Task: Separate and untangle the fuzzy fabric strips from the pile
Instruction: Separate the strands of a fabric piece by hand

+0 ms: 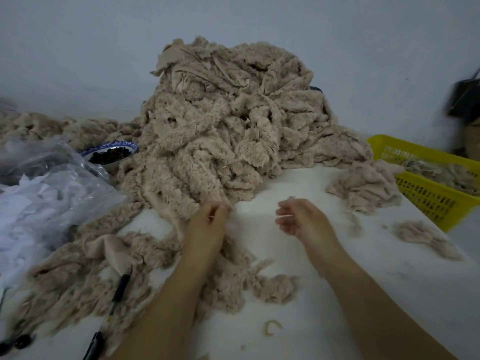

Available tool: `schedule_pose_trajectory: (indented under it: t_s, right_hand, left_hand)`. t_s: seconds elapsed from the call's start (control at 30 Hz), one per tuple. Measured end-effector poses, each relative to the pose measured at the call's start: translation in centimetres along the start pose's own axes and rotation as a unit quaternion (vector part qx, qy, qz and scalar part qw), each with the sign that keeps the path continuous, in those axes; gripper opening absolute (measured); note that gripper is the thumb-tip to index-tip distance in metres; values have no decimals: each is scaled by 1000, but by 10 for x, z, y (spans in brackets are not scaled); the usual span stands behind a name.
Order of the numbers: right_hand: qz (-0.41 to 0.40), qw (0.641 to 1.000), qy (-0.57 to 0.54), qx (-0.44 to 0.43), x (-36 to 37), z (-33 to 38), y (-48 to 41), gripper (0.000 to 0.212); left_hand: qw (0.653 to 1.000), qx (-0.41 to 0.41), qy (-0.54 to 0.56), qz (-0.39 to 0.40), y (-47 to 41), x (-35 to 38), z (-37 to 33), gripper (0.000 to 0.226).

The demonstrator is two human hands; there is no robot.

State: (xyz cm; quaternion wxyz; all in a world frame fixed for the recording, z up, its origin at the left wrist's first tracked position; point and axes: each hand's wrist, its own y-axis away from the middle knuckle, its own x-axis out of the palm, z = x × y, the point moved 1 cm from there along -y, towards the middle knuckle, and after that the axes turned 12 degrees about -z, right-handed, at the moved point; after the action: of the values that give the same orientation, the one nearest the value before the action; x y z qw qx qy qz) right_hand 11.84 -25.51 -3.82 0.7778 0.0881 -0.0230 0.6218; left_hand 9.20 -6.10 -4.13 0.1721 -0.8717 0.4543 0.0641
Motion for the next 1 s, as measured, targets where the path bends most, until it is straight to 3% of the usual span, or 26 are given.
schedule_pose_trajectory:
  t_s: [0.03, 0.07, 0.17, 0.2, 0.23, 0.27, 0.33, 0.4, 0.47, 0.57, 0.67, 0.73, 0.83, 0.9, 0.93, 1.0]
  right_hand:
    - [49, 991, 107, -70, 7, -2, 6, 18]
    - [112, 958, 219, -150, 12, -4, 13, 15]
    - [252, 773, 478, -333, 29, -20, 28, 39]
    - [252, 749, 499, -356, 33, -23, 31, 44]
    - [241, 759, 481, -366, 37, -25, 33, 41]
    - [219, 797, 428, -364, 37, -24, 33, 29]
    - [144, 896, 318, -275, 27, -18, 24, 3]
    - [86, 966, 196, -142, 13, -10, 13, 11]
    - [70, 997, 21, -28, 3, -5, 7, 16]
    - [106, 972, -192, 78, -2, 5, 5, 23]
    - [145, 953, -249, 96, -4, 13, 6, 18]
    - [117, 956, -247, 106, -9, 14, 6, 14]
    - [61, 959, -248, 121, -17, 16, 3, 16]
    - [70, 960, -247, 115, -18, 14, 1, 21]
    - [94, 961, -237, 110, -16, 13, 3, 22]
    - [177, 959, -194, 105, -8, 12, 11, 14]
  left_hand:
    - [999, 14, -29, 25, 4, 6, 1, 15]
    - [999, 19, -34, 36, 9, 11, 0, 16]
    - [993, -53, 105, 32, 23, 22, -11, 23]
    - [989, -60, 129, 44, 26, 23, -14, 23]
    - [989, -43, 128, 62, 29, 23, -17, 23]
    - [990, -16, 119, 79, 31, 23, -17, 23]
    - [992, 51, 81, 82, 31, 21, -17, 19]
    - [990, 118, 9, 76, 26, 17, -13, 20]
    - [978, 166, -96, 87, 20, 15, -7, 32]
    - [962, 158, -201, 99, 13, 13, 3, 46]
    - [951, 147, -257, 85, 11, 13, 7, 38]
    - [957, 149, -233, 92, 11, 12, 7, 25]
    - [987, 75, -97, 103, 14, 10, 3, 20]
    - [990, -31, 44, 128, 17, 14, -2, 24]
    - [971, -112, 151, 150, 18, 17, -6, 28]
    - [887, -248, 347, 176, 17, 19, -11, 34]
